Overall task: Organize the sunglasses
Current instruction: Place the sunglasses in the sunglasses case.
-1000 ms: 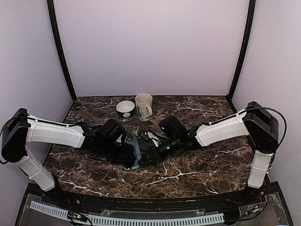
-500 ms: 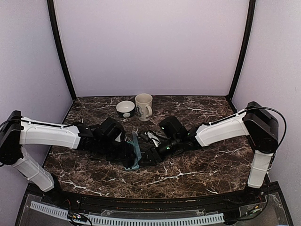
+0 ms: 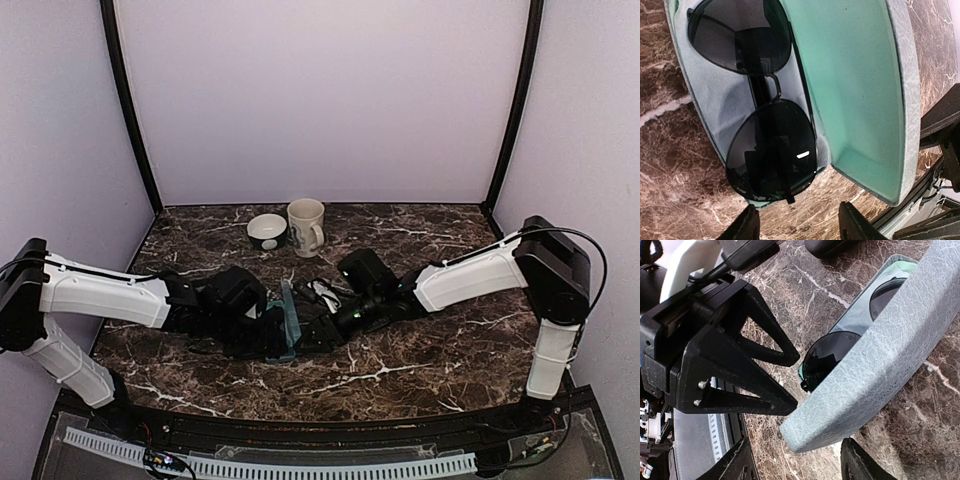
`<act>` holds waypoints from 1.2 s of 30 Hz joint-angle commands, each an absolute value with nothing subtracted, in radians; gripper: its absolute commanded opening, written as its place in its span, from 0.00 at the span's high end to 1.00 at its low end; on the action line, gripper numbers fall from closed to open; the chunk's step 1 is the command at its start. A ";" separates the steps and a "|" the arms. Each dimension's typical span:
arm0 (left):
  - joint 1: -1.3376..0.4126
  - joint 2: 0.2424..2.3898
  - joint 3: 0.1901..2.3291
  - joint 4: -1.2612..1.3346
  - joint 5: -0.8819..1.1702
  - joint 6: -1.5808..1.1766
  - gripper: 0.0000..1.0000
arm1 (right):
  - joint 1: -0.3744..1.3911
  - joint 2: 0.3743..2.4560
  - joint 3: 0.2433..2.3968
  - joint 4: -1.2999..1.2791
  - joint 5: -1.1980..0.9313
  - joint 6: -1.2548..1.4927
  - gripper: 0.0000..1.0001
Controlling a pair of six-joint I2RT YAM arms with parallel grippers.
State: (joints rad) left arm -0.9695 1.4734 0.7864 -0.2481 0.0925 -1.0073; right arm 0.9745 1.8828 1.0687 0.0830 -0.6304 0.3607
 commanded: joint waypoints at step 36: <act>-0.982 1.458 0.794 -0.244 0.103 -0.968 0.45 | 0.986 1.889 1.093 0.114 -0.630 0.373 0.39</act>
